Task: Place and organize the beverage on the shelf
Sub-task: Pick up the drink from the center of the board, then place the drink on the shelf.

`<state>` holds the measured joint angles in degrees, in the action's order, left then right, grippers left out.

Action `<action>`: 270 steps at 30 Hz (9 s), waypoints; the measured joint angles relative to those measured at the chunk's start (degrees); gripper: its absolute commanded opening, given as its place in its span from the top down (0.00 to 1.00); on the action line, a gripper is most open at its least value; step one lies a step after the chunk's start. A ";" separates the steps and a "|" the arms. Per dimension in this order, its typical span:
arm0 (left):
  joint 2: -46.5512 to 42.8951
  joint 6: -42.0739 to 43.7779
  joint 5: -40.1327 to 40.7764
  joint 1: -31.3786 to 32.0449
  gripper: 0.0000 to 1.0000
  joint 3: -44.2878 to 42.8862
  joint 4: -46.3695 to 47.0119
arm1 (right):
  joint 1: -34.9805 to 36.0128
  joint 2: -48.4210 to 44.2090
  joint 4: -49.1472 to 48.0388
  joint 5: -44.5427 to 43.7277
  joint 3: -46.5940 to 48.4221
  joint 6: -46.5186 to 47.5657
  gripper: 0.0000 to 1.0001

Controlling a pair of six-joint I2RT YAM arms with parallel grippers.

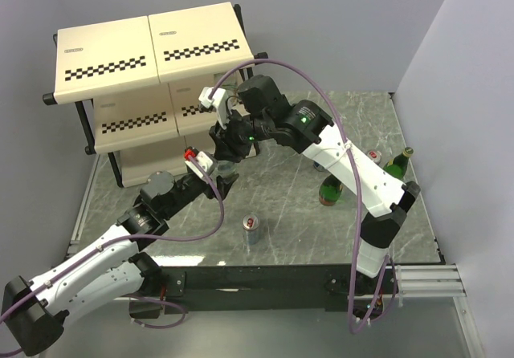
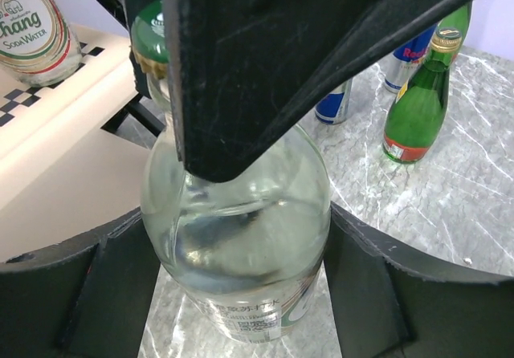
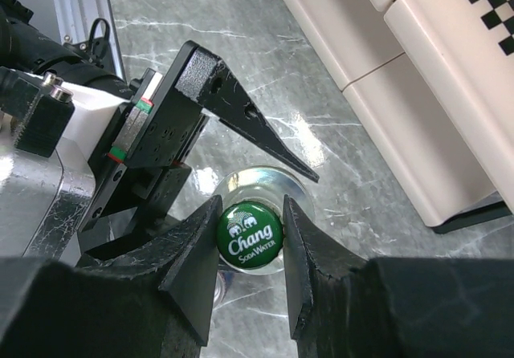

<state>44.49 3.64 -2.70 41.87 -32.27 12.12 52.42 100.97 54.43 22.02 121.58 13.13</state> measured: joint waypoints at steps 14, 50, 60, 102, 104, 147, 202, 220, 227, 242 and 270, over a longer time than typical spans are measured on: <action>0.55 -0.96 0.02 -0.07 1.00 -0.76 -0.63 | 0.00 -0.04 -0.55 -0.57 -0.20 -0.22 1.00; -1.40 -5.31 4.74 -0.04 1.00 1.86 -6.62 | -16.72 -18.49 -17.40 10.60 -18.08 -6.27 0.25; 3.45 -8.66 10.75 -1.88 1.00 -8.92 -7.45 | -25.22 -37.97 -28.20 18.88 -46.12 -6.60 0.25; 22.86 -9.86 9.09 -15.85 1.00 -24.11 -5.14 | -36.70 -47.10 -48.02 35.10 -65.83 -16.06 0.25; 23.10 -9.64 9.51 -15.93 1.00 -24.13 -4.68 | -36.81 -47.10 -48.02 35.39 -65.83 -16.20 0.25; 30.82 -6.23 16.68 -17.11 1.00 -27.50 6.27 | -38.45 -46.84 -48.94 37.73 -66.64 -17.14 0.25; 36.83 -4.57 20.20 -17.14 0.41 -29.59 11.08 | -38.58 -46.34 -48.94 38.69 -66.66 -17.09 0.26; 36.83 -4.74 20.57 -17.03 0.27 -29.57 10.97 | -39.10 -46.34 -48.94 38.97 -66.66 -17.11 0.26; 36.72 -4.96 20.70 -17.05 0.23 -29.57 12.24 | -39.32 -46.34 -48.94 39.01 -66.69 -17.14 0.26; 35.04 -6.25 21.57 -17.09 0.03 -29.42 14.99 | -39.56 -46.36 -49.11 39.12 -66.77 -17.14 0.25; 13.29 -10.01 12.85 -17.09 0.01 -22.40 6.08 | -39.58 -45.07 -46.16 39.01 -66.77 -10.32 0.25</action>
<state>57.78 -6.37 10.15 24.77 -54.68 18.20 12.84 55.90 8.27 61.04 54.81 2.81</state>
